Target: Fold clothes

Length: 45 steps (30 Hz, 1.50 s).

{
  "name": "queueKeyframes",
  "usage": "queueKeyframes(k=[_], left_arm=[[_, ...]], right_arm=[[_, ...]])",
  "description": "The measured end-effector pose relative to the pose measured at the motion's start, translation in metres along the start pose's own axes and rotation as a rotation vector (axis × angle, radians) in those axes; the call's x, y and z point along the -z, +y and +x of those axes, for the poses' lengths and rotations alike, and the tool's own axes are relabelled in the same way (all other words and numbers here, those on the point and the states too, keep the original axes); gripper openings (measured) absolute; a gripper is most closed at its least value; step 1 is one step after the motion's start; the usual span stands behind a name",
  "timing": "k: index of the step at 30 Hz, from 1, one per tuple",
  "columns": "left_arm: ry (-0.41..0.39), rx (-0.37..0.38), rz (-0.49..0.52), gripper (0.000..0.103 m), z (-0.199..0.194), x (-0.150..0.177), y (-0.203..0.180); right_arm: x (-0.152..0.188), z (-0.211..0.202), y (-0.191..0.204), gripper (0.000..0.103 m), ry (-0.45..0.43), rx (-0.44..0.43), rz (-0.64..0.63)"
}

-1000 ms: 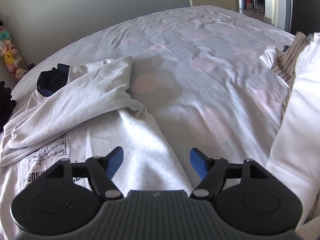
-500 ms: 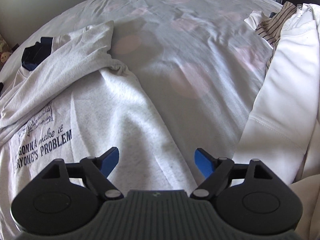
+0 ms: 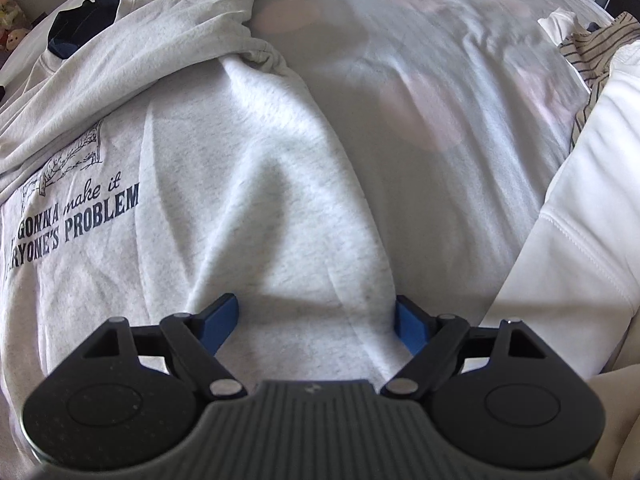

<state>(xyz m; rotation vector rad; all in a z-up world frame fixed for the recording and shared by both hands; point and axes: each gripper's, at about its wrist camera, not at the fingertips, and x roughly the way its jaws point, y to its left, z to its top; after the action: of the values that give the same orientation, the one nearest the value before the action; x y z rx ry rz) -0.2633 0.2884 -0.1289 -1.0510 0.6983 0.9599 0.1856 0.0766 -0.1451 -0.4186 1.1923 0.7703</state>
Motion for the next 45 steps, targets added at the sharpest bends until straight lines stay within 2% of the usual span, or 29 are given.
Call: queueKeyframes(k=[3, 4, 5, 6, 8, 9, 10, 11, 13, 19, 28, 32, 36, 39, 41, 43, 45], left_arm=[[0.012, -0.021, 0.032, 0.089, 0.001, 0.000, -0.005], [0.016, -0.030, 0.046, 0.088, 0.002, 0.000, -0.007], [0.016, -0.044, 0.061, 0.080, 0.002, 0.000, -0.009], [0.016, -0.058, 0.076, 0.073, 0.001, 0.001, -0.012], [0.008, -0.067, 0.092, 0.045, -0.001, 0.002, -0.014], [0.002, -0.050, 0.087, 0.038, -0.003, 0.001, -0.013], [-0.004, -0.033, 0.083, 0.026, -0.005, 0.001, -0.013], [-0.010, -0.016, 0.078, 0.018, -0.007, 0.000, -0.012], [-0.036, 0.009, 0.074, 0.014, -0.013, -0.001, -0.012], [-0.190, 0.066, 0.047, 0.012, -0.040, -0.010, -0.011], [-0.389, 0.046, 0.081, 0.009, -0.055, -0.027, -0.020], [-0.359, -0.026, 0.125, 0.009, -0.031, -0.037, -0.025], [-0.283, -0.057, 0.075, 0.011, 0.000, -0.044, -0.014], [-0.287, -0.059, 0.059, 0.014, 0.002, -0.043, -0.011], [-0.319, -0.056, 0.059, 0.015, -0.009, -0.041, -0.014], [-0.364, -0.059, 0.077, 0.018, -0.021, -0.037, -0.019], [-0.410, -0.092, 0.137, 0.021, -0.031, -0.032, -0.031]], right_arm=[[0.003, -0.005, 0.001, 0.062, -0.030, -0.017, -0.010], [0.004, -0.007, 0.001, 0.051, -0.044, -0.026, -0.013], [0.004, -0.010, 0.002, 0.034, -0.060, -0.041, -0.015], [0.004, -0.013, 0.003, 0.027, -0.080, -0.056, -0.017], [0.005, -0.019, 0.004, 0.013, -0.122, -0.086, -0.020], [0.006, -0.022, 0.004, 0.012, -0.143, -0.102, -0.020], [0.007, -0.027, 0.003, 0.011, -0.172, -0.120, -0.013], [0.007, -0.032, 0.002, 0.010, -0.201, -0.139, -0.006], [0.008, -0.042, -0.002, 0.009, -0.261, -0.182, 0.016], [0.010, -0.064, -0.017, 0.007, -0.425, -0.255, 0.103], [-0.002, -0.065, -0.021, 0.007, -0.630, -0.290, 0.146], [-0.015, -0.048, -0.007, 0.007, -0.627, -0.236, 0.066], [-0.028, -0.020, -0.001, 0.009, -0.564, -0.184, 0.051], [-0.032, -0.006, -0.005, 0.019, -0.530, -0.172, 0.100], [-0.028, -0.008, -0.014, 0.041, -0.548, -0.176, 0.171], [-0.024, -0.015, -0.026, 0.050, -0.588, -0.175, 0.258], [-0.020, -0.022, -0.028, 0.052, -0.628, -0.123, 0.276]])
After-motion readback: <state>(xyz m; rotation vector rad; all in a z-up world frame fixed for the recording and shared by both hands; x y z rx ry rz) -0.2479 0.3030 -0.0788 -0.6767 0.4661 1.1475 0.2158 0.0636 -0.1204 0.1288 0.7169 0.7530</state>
